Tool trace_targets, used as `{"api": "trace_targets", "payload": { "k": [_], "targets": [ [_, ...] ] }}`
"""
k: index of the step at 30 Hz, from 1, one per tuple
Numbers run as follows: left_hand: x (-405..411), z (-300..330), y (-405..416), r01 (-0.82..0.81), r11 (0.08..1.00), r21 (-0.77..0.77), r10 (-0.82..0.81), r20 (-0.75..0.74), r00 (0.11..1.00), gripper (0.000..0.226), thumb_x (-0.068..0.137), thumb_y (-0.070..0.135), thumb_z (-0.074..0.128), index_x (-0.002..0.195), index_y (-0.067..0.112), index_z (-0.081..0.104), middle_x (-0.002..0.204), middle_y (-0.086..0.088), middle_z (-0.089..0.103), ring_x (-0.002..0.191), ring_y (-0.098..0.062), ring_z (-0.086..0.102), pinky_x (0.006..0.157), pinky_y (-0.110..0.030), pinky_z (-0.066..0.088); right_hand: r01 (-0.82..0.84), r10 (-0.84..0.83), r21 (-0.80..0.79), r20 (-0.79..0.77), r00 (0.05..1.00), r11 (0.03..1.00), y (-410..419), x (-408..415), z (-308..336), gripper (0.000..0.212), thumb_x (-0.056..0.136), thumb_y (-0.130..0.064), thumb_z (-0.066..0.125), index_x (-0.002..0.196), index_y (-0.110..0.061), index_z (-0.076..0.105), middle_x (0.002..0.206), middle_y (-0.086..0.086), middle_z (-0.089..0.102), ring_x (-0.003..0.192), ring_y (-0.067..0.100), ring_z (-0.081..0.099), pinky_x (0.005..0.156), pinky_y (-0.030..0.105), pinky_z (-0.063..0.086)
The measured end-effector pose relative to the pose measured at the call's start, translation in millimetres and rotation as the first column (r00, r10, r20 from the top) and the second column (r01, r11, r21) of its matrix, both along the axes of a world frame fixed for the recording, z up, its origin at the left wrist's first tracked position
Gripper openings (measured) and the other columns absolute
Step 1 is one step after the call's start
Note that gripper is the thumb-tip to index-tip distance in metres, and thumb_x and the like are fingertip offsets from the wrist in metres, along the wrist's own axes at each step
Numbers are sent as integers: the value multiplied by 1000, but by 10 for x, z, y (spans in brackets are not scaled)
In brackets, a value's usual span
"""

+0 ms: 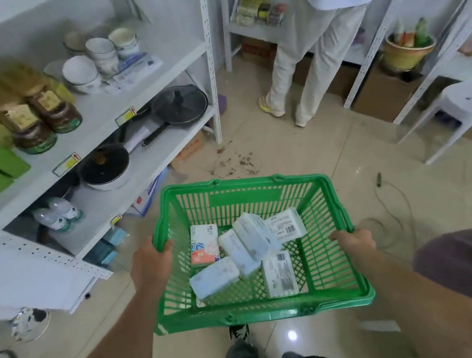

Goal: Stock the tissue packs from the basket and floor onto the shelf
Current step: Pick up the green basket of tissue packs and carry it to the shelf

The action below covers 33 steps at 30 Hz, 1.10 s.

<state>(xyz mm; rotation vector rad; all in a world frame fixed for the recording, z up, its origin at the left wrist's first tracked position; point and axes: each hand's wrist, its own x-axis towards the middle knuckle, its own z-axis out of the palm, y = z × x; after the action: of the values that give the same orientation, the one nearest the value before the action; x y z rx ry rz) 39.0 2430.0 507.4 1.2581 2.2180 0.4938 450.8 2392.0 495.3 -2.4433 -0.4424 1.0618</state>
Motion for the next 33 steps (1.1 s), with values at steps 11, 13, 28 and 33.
{"api": "trace_targets", "payload": {
  "k": [11, 13, 28, 33],
  "targets": [
    [345, 25, 1874, -50, 998, -38, 52, 59, 997, 12, 99, 23, 59, 99, 11, 56, 70, -3, 54, 59, -18, 49, 65, -33, 38, -57, 56, 33, 23, 998, 998, 2037, 284, -59, 23, 83, -25, 78, 99, -15, 65, 80, 11, 69, 74, 31, 67, 79, 41, 60],
    [417, 2, 2137, -90, 996, -25, 91, 66, 994, 10, 98, 20, 61, 94, 13, 55, 68, 0, 52, 58, -10, 47, 57, -31, 34, -91, 91, 22, 16, 996, 996, 2455, 356, -83, 22, 84, -23, 78, 98, -15, 64, 77, 9, 67, 69, 29, 65, 76, 38, 58],
    [57, -522, 3285, -517, 851, -93, 525, 97, 846, 23, 96, 32, 62, 89, 12, 52, 69, -11, 61, 55, -26, 58, 48, -29, 39, -549, 555, -86, 89, 827, 831, 5533, -348, -305, 35, 79, -31, 79, 105, -9, 73, 79, 14, 72, 73, 34, 69, 73, 42, 61],
    [-157, -792, 3465, -577, 789, -210, 591, 1, 807, 30, 97, 42, 58, 101, 12, 53, 77, -8, 58, 72, -34, 60, 65, -38, 45, -657, 668, -132, 78, 740, 743, 6235, -799, -631, 44, 76, -36, 80, 110, -9, 74, 84, 15, 74, 76, 34, 71, 74, 42, 64]
  ]
}}
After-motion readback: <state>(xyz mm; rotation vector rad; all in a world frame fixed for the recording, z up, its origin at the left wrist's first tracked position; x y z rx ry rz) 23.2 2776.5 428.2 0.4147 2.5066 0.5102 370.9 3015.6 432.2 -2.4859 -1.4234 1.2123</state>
